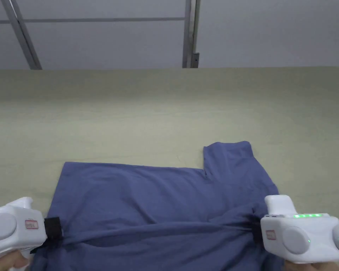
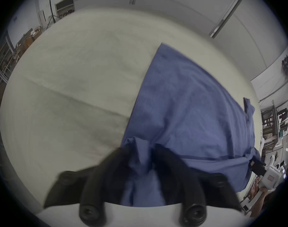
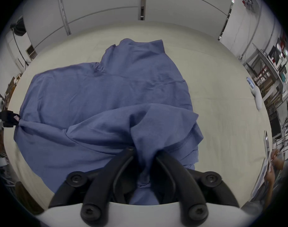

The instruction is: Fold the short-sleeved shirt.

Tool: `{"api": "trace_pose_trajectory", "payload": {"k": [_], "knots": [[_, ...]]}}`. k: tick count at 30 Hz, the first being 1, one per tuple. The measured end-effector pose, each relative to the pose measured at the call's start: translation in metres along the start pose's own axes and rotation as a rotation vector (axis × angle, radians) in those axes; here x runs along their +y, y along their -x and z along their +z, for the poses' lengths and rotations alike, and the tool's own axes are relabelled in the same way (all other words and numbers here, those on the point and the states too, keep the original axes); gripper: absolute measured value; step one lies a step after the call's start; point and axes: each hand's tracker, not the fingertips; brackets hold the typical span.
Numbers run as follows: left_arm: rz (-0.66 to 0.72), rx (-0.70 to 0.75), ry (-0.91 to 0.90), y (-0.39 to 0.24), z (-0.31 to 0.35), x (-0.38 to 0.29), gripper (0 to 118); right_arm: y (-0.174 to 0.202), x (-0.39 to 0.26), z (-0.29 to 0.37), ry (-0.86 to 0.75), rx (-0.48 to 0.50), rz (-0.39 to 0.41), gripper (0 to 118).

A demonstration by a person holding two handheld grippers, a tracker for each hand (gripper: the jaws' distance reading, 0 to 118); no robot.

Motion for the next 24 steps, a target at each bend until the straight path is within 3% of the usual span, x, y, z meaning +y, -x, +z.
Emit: {"api": "trace_pose_trajectory", "payload": {"k": [1,2,3,4,5,7,8,9,10,11,12,13,14,16,22,23,24], "knots": [[-0.023,-0.005,-0.032,0.003,0.007,-0.002,81,-0.003,-0.002,0.006,-0.029,0.001,-0.03,31],[-0.054,-0.009,-0.078,0.007,0.018,-0.005,111,-0.007,-0.005,0.013,-0.071,-0.006,-0.057,56],[-0.086,-0.024,-0.161,0.013,0.033,-0.01,118,-0.012,-0.009,0.02,-0.106,-0.001,-0.076,87],[-0.114,-0.034,-0.266,0.017,0.05,-0.016,118,-0.015,-0.014,0.027,-0.143,0.01,-0.092,109],[-0.147,-0.032,-0.345,0.02,0.065,-0.024,118,-0.018,-0.022,0.04,-0.207,0.005,-0.117,116],[-0.188,-0.024,-0.437,0.024,0.09,-0.038,118,-0.021,-0.033,0.06,-0.294,-0.014,-0.152,115],[-0.205,-0.042,-0.454,0.026,0.102,-0.045,118,-0.021,-0.039,0.072,-0.329,-0.002,-0.165,114],[-0.215,-0.067,-0.48,0.028,0.113,-0.055,106,-0.018,-0.047,0.089,-0.359,0.037,-0.177,109],[-0.219,-0.084,-0.506,0.03,0.122,-0.064,81,-0.017,-0.053,0.101,-0.391,0.078,-0.187,97],[-0.221,-0.08,-0.517,0.036,0.12,-0.072,35,-0.014,-0.061,0.114,-0.423,0.102,-0.19,64],[-0.214,-0.069,-0.51,0.036,0.125,-0.081,9,-0.01,-0.069,0.125,-0.447,0.1,-0.171,31],[-0.211,-0.07,-0.504,0.038,0.128,-0.086,5,-0.003,-0.074,0.135,-0.471,0.078,-0.151,9],[-0.186,-0.112,-0.488,0.042,0.131,-0.094,2,0.003,-0.082,0.143,-0.495,0.026,-0.122,8],[-0.116,-0.273,-0.395,0.052,0.129,-0.102,0,0.008,-0.093,0.151,-0.468,0.05,-0.046,8],[-0.132,-0.097,-0.307,0.06,0.1,-0.097,0,0.007,-0.111,0.16,-0.424,0.072,-0.078,8],[-0.126,-0.083,-0.287,0.057,0.094,-0.091,9,0.006,-0.113,0.162,-0.422,0.072,-0.082,8],[-0.117,-0.072,-0.26,0.058,0.087,-0.084,34,0.006,-0.115,0.164,-0.423,0.069,-0.089,8]]}}
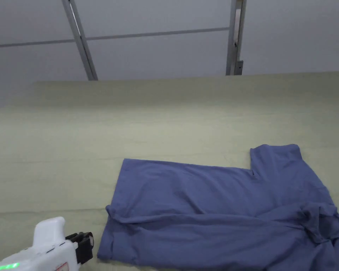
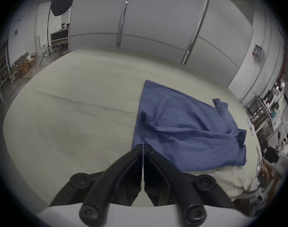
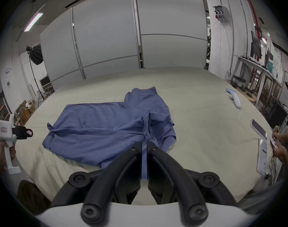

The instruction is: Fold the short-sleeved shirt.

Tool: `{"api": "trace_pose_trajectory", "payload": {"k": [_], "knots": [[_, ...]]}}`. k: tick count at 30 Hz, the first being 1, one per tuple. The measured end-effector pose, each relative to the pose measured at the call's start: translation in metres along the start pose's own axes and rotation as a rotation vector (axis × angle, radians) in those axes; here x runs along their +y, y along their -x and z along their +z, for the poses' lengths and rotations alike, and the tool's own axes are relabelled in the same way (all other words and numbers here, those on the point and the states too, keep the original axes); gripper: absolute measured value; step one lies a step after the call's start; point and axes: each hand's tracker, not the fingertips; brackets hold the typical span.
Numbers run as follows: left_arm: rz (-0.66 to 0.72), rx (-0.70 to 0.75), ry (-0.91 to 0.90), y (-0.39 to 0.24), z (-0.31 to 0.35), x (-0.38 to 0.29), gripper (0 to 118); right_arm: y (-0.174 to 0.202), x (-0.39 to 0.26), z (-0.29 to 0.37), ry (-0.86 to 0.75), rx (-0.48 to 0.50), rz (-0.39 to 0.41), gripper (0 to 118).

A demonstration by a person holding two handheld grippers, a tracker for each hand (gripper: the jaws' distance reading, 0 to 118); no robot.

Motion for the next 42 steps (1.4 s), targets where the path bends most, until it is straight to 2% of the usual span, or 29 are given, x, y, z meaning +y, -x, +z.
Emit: {"api": "trace_pose_trajectory", "payload": {"k": [2,4,9,10,12,14,15,16,17,18,20,22,23,24,25,26,27,28,29,31,39,42], "knots": [[0.009,-0.002,0.074,0.001,-0.02,0.012,116,-0.003,0.002,0.0,0.01,-0.003,-0.002,8],[0.011,0.028,0.172,-0.003,-0.043,0.016,118,-0.004,0.001,-0.001,0.017,-0.011,-0.002,8],[-0.105,0.107,0.299,-0.019,-0.087,0.009,118,-0.004,0.0,-0.012,0.06,-0.018,-0.003,8],[-0.115,0.125,0.315,-0.023,-0.093,0.007,112,-0.004,-0.001,-0.016,0.081,-0.023,0.001,8],[-0.108,0.138,0.302,-0.029,-0.099,0.004,71,-0.004,-0.004,-0.026,0.13,-0.029,0.003,8],[-0.102,0.149,0.299,-0.033,-0.096,0.004,66,-0.011,-0.008,-0.039,0.186,-0.015,-0.017,11],[-0.108,0.144,0.295,-0.034,-0.093,0.004,57,-0.013,-0.009,-0.045,0.215,-0.017,-0.032,25],[-0.111,0.123,0.287,-0.034,-0.09,0.005,40,-0.014,-0.009,-0.052,0.235,-0.02,-0.049,54],[-0.107,0.092,0.281,-0.036,-0.087,0.005,19,-0.019,-0.011,-0.061,0.283,-0.017,-0.068,101],[-0.102,0.064,0.28,-0.038,-0.085,0.006,15,-0.022,-0.012,-0.071,0.322,-0.015,-0.086,118],[-0.122,0.087,0.269,-0.043,-0.077,0.008,14,-0.027,-0.013,-0.086,0.326,-0.003,-0.107,118],[-0.126,0.077,0.262,-0.046,-0.073,0.008,14,-0.035,-0.017,-0.11,0.413,-0.011,-0.117,118],[-0.118,0.067,0.266,-0.044,-0.07,0.01,14,-0.035,-0.017,-0.119,0.443,-0.014,-0.117,112],[-0.109,0.064,0.268,-0.044,-0.07,0.01,14,-0.036,-0.018,-0.127,0.482,0.02,-0.116,96],[-0.105,0.065,0.271,-0.044,-0.07,0.009,14,-0.035,-0.019,-0.133,0.511,0.052,-0.122,67],[-0.104,0.066,0.271,-0.048,-0.063,0.009,14,-0.034,-0.018,-0.136,0.524,0.079,-0.137,50],[-0.103,0.065,0.27,-0.049,-0.059,0.009,13,-0.034,-0.017,-0.136,0.488,-0.045,-0.056,26],[-0.102,0.067,0.271,-0.05,-0.056,0.009,12,-0.036,-0.013,-0.13,0.476,0.017,-0.044,10],[-0.097,0.072,0.272,-0.051,-0.052,0.009,11,-0.037,-0.009,-0.124,0.453,0.116,-0.09,9],[-0.068,0.053,0.284,-0.051,-0.04,0.011,11,-0.041,0.0,-0.115,0.473,0.082,-0.088,9],[-0.028,-0.004,0.285,-0.032,0.032,0.003,11,-0.052,0.023,-0.028,0.357,0.146,-0.072,9],[-0.018,-0.003,0.353,-0.019,0.051,-0.019,11,-0.053,0.012,-0.001,0.395,0.151,-0.081,9]]}}
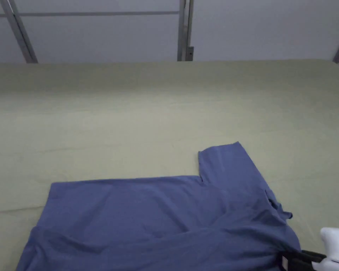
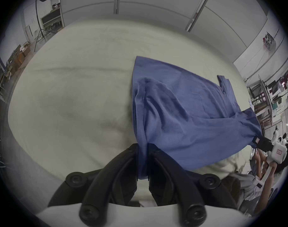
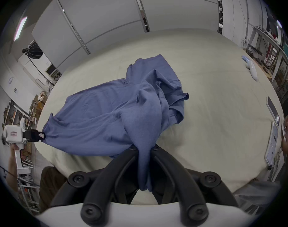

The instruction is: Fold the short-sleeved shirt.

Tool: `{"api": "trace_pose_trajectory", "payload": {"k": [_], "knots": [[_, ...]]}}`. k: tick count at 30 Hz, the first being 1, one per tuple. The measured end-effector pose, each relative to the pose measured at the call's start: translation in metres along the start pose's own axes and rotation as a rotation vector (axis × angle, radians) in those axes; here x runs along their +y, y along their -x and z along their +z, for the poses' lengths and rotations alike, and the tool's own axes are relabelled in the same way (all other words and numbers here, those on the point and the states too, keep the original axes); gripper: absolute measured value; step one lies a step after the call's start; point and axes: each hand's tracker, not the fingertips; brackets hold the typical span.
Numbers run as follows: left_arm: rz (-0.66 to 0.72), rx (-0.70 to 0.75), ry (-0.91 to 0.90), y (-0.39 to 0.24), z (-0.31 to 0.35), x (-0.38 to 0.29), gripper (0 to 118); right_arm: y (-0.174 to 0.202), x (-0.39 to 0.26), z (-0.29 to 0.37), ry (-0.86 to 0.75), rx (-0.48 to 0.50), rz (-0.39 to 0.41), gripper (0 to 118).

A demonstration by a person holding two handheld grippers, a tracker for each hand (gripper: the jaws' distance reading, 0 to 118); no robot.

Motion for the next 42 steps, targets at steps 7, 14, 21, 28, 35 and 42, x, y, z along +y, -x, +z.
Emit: {"api": "trace_pose_trajectory", "payload": {"k": [7,14,21,28,35,42], "knots": [[-0.105,0.122,0.156,-0.005,-0.055,-0.063,11,-0.007,-0.062,-0.048,0.188,-0.079,0.037,9],[-0.1,0.145,-0.045,0.005,-0.023,-0.053,105,0.0,-0.059,-0.027,0.017,-0.258,0.171,113],[-0.005,-0.044,-0.818,0.0,0.124,-0.022,92,0.036,0.007,0.084,-0.584,-0.213,0.15,86],[0.064,-0.139,-0.727,-0.014,0.122,0.028,0,0.086,0.035,0.102,-0.773,-0.131,0.163,11],[0.103,-0.147,-0.325,0.002,0.03,0.112,0,0.09,0.036,0.064,-0.643,-0.105,0.195,11],[0.198,0.066,-0.075,0.014,-0.106,0.161,118,0.071,0.032,0.017,-0.497,-0.127,0.159,11]]}}
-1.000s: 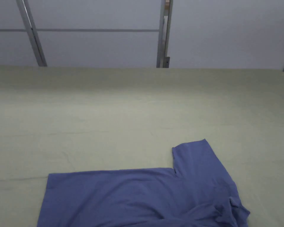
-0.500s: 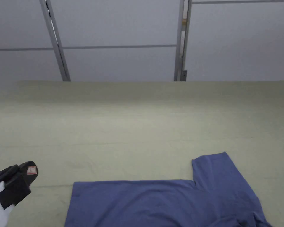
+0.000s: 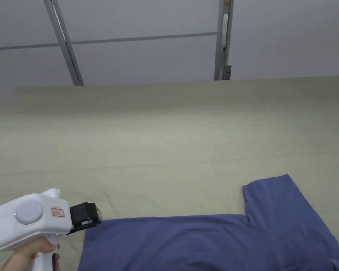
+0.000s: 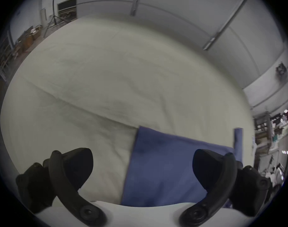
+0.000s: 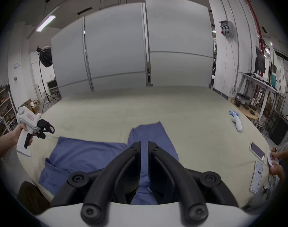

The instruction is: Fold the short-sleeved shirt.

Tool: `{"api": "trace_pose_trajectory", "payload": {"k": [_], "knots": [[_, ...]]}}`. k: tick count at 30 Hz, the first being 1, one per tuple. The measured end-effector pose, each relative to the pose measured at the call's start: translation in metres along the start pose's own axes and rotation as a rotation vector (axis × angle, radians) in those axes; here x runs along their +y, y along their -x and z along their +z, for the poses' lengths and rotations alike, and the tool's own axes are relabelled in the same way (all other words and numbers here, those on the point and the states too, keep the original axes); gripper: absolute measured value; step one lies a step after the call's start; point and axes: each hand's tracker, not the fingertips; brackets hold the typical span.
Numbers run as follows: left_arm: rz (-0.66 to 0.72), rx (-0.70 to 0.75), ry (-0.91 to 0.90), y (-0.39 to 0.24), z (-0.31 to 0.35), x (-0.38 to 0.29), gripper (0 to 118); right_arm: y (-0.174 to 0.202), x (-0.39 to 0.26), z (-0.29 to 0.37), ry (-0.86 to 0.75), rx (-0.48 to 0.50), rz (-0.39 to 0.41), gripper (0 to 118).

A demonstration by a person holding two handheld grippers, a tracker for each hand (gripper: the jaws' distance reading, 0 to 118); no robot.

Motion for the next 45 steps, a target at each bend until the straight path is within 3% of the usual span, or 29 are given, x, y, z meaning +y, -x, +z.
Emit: {"api": "trace_pose_trajectory", "payload": {"k": [4,5,8,9,10,11,12,13,14,15,16,19,21,22,23,24,25,26,27,28,29,32,40,45], "knots": [[0.054,-0.014,0.069,-0.004,-0.045,0.005,115,-0.007,-0.009,-0.02,0.06,-0.028,0.012,11],[0.033,-0.023,0.089,-0.008,-0.052,0.006,109,-0.01,-0.012,-0.026,0.075,-0.035,0.007,11],[-0.106,0.084,0.058,-0.027,-0.055,-0.003,106,-0.015,-0.014,-0.047,0.109,-0.063,-0.004,15],[-0.147,0.108,0.052,-0.032,-0.055,-0.005,102,-0.015,-0.014,-0.055,0.122,-0.076,-0.002,26],[-0.174,0.134,0.043,-0.035,-0.054,-0.006,97,-0.016,-0.013,-0.063,0.144,-0.086,0.003,45],[-0.211,0.158,0.049,-0.036,-0.053,-0.008,82,-0.019,-0.012,-0.075,0.165,-0.094,0.005,75],[-0.251,0.143,0.036,-0.039,-0.048,-0.008,82,-0.022,-0.01,-0.088,0.196,-0.085,-0.006,86],[-0.282,0.125,0.025,-0.041,-0.043,-0.008,77,-0.029,-0.01,-0.1,0.242,-0.077,-0.016,86],[-0.319,0.126,0.014,-0.045,-0.038,-0.01,57,-0.034,-0.007,-0.118,0.302,-0.082,-0.036,110],[-0.35,0.132,-0.005,-0.048,-0.035,-0.013,27,-0.039,-0.003,-0.132,0.324,-0.109,-0.064,117],[-0.371,0.123,-0.013,-0.051,-0.031,-0.016,8,-0.044,0.0,-0.145,0.33,-0.119,-0.083,115],[-0.431,0.133,-0.04,-0.063,-0.023,-0.028,7,-0.067,0.001,-0.199,0.418,-0.122,-0.166,114],[-0.438,0.123,-0.054,-0.064,-0.017,-0.033,7,-0.078,-0.005,-0.239,0.57,-0.117,-0.182,114],[-0.436,0.124,-0.057,-0.063,-0.015,-0.034,7,-0.081,-0.009,-0.255,0.63,-0.117,-0.198,110],[-0.441,0.131,-0.063,-0.061,-0.017,-0.034,7,-0.086,-0.014,-0.271,0.721,-0.09,-0.228,96],[-0.443,0.137,-0.064,-0.061,-0.017,-0.036,7,-0.088,-0.017,-0.282,0.781,-0.108,-0.246,98],[-0.443,0.138,-0.059,-0.059,-0.017,-0.036,7,-0.079,-0.01,-0.275,0.701,-0.119,-0.197,99],[-0.44,0.133,-0.048,-0.058,-0.017,-0.037,7,-0.071,-0.003,-0.274,0.74,-0.139,-0.153,93],[-0.43,0.127,-0.046,-0.056,-0.017,-0.04,7,-0.067,0.0,-0.272,0.74,-0.149,-0.111,78],[-0.419,0.124,-0.045,-0.056,-0.017,-0.04,7,-0.063,0.002,-0.265,0.708,-0.099,-0.051,48],[-0.408,0.117,-0.046,-0.054,-0.016,-0.04,7,-0.057,0.002,-0.252,0.68,-0.05,0.014,4],[-0.373,0.099,-0.058,-0.051,-0.009,-0.043,7,-0.038,0.001,-0.236,0.694,0.002,0.079,4],[-0.352,0.031,-0.11,-0.034,0.062,-0.049,7,-0.043,0.025,-0.146,0.409,0.001,0.099,4],[-0.366,0.029,-0.191,-0.009,0.117,-0.078,7,-0.059,0.035,-0.057,0.358,0.013,0.041,4]]}}
